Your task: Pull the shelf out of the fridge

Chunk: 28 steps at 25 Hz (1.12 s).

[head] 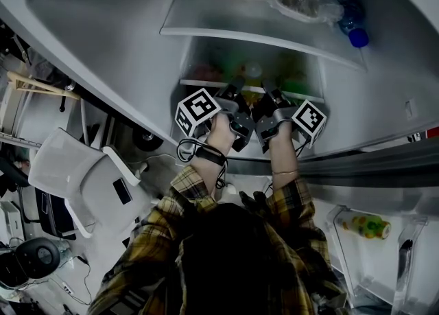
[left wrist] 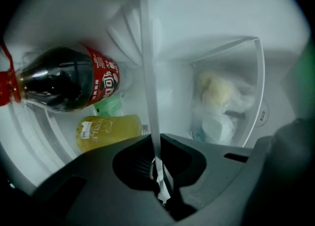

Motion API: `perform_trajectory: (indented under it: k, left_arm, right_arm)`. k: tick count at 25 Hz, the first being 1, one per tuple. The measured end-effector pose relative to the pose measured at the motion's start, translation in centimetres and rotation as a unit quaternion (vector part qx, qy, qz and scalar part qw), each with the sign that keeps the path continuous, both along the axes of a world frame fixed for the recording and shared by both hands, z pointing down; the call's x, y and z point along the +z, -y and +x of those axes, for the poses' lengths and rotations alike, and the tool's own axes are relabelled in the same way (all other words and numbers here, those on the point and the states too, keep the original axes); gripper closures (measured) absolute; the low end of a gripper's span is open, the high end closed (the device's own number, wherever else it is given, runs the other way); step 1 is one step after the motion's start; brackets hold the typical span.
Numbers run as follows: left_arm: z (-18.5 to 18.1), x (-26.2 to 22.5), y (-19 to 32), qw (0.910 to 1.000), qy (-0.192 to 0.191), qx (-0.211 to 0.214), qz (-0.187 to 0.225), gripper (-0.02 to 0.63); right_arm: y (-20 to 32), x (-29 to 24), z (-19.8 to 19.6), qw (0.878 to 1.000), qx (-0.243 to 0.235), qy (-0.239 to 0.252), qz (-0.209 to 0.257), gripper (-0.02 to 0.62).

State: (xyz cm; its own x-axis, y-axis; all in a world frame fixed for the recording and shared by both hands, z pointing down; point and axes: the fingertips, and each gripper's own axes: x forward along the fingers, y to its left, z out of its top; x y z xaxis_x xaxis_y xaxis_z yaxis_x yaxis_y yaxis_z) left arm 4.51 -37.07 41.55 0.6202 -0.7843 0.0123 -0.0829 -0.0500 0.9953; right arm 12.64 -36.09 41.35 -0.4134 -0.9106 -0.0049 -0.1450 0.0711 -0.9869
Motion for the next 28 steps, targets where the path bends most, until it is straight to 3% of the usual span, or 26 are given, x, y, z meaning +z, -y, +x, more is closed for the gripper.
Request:
perform_trajectory:
  k: [28]
  left_arm:
    - [0.05,-0.73,0.0,0.9999,-0.011,0.001,-0.005,0.583]
  right_arm:
    - [-0.01,-0.75,0.06,1.0,0.006,-0.002,-0.002,0.558]
